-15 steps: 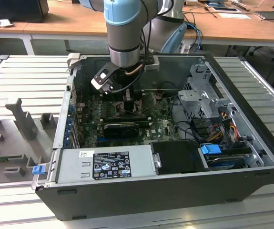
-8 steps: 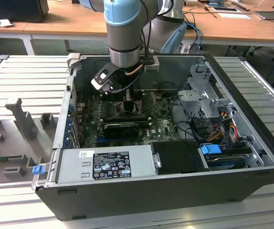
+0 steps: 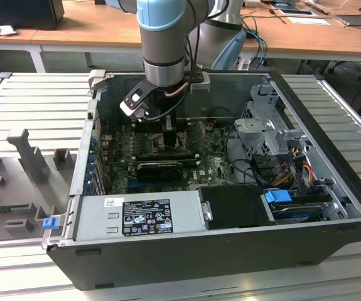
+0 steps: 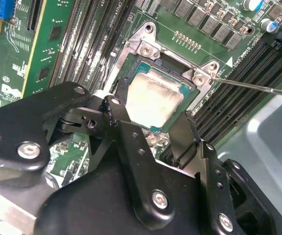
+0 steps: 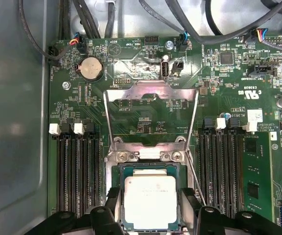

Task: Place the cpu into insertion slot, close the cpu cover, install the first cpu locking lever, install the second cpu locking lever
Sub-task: 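Place the cpu into insertion slot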

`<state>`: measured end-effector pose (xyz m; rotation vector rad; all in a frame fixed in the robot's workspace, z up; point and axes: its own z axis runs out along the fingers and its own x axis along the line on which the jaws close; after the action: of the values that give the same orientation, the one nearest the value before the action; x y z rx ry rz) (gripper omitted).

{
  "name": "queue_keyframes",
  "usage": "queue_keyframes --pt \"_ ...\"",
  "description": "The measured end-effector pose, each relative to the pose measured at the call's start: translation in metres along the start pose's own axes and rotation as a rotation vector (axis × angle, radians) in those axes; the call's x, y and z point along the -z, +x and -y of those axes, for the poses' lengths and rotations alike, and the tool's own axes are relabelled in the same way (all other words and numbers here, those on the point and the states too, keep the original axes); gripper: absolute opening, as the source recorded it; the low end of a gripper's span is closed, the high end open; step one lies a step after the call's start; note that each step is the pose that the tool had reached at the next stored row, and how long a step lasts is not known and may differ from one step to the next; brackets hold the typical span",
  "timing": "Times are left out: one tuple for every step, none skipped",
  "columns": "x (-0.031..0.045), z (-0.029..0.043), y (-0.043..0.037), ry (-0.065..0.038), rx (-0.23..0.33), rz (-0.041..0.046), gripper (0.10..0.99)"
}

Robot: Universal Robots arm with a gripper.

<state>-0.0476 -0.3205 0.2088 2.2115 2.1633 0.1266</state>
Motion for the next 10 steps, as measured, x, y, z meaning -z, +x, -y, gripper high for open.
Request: queue_keyframes --pt "0.0027 -0.0002 0.0001 0.0 0.0 0.0 0.6" --pt "0.0048 -0.0004 0.0001 0.0 0.0 0.0003 0.588" --pt "0.0061 -0.0006 0.0002 0.0 0.0 0.0004 0.396" --pt "0.007 -0.0006 0.0002 0.0 0.0 0.0004 0.337" --pt "0.0074 -0.0007 0.0002 0.0 0.0 0.0004 0.337" --pt "0.0078 -0.0007 0.0002 0.0 0.0 0.0002 0.337" --pt "0.0079 -0.0008 0.0003 0.0 0.0 0.0 0.278" --pt "0.0083 -0.0008 0.0002 0.0 0.0 0.0003 0.157" --pt "0.0087 -0.0008 0.0002 0.0 0.0 0.0004 0.106" --pt "0.0096 -0.0008 0.0002 0.0 0.0 0.0005 0.106"
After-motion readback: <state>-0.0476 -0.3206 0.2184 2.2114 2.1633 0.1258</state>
